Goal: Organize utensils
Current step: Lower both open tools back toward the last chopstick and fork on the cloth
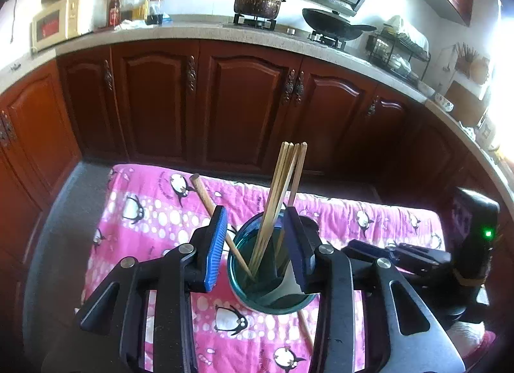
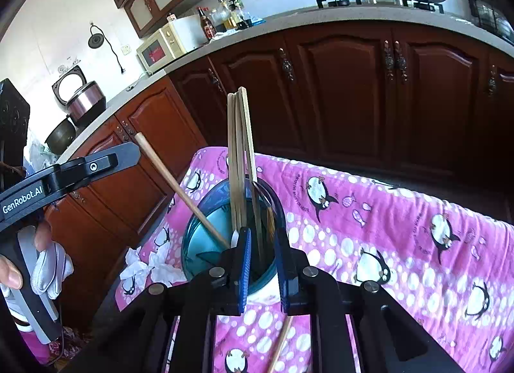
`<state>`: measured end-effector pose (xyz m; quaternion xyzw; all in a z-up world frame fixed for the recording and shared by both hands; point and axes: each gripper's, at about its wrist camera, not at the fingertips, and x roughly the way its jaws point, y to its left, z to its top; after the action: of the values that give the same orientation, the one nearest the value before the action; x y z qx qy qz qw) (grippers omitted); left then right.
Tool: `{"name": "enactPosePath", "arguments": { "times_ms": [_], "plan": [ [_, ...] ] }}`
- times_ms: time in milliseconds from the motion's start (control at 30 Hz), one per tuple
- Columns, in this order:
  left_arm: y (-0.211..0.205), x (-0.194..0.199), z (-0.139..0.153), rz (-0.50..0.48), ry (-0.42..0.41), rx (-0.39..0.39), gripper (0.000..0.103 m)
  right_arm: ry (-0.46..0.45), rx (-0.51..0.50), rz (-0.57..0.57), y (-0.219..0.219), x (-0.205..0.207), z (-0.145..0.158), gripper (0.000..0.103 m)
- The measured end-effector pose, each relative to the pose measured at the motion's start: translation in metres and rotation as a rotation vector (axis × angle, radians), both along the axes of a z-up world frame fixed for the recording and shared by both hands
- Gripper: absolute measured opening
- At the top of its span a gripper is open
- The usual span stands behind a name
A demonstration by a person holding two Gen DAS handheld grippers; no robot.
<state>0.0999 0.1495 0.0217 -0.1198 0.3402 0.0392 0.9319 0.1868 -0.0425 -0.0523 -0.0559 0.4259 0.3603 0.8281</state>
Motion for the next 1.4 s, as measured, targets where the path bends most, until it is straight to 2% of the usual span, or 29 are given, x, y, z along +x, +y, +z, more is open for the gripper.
{"name": "enactPosePath", "arguments": {
  "times_ms": [100,267,500,633,800,1033,1133,1267,1333,1367,1400],
  "plan": [
    [-0.005,-0.010,0.000,0.008,-0.011,0.024,0.039,-0.004,0.010,-0.015,-0.010,-0.010,0.006,0.022],
    [-0.020,-0.026,-0.002,-0.003,-0.022,0.058,0.040,-0.011,0.001,-0.027,-0.028,-0.027,0.010,0.022],
    [-0.041,-0.046,-0.016,-0.040,-0.008,0.034,0.040,0.016,-0.043,-0.063,-0.061,-0.047,-0.008,0.024],
    [-0.052,-0.058,-0.039,-0.070,0.033,-0.014,0.040,0.050,-0.071,-0.121,-0.094,-0.051,-0.026,0.024],
    [-0.070,-0.058,-0.087,-0.103,0.134,-0.084,0.040,0.115,-0.085,-0.178,-0.123,-0.054,-0.055,0.024],
    [-0.099,-0.044,-0.142,-0.114,0.230,-0.108,0.040,0.184,-0.114,-0.131,-0.097,-0.058,-0.108,0.024],
    [-0.106,-0.036,-0.163,-0.103,0.265,-0.111,0.040,0.193,-0.174,-0.122,-0.083,-0.053,-0.129,0.024],
    [-0.113,-0.025,-0.189,-0.099,0.319,-0.118,0.040,0.193,-0.189,-0.110,-0.086,-0.052,-0.141,0.009],
    [-0.116,-0.022,-0.198,-0.104,0.340,-0.136,0.036,0.215,-0.178,-0.111,-0.094,-0.053,-0.139,0.009],
    [-0.117,-0.020,-0.204,-0.110,0.353,-0.149,0.024,0.212,-0.184,-0.109,-0.098,-0.056,-0.137,0.009],
    [-0.117,-0.018,-0.209,-0.119,0.363,-0.165,0.019,0.206,-0.195,-0.107,-0.102,-0.060,-0.134,0.009]
  ]
}}
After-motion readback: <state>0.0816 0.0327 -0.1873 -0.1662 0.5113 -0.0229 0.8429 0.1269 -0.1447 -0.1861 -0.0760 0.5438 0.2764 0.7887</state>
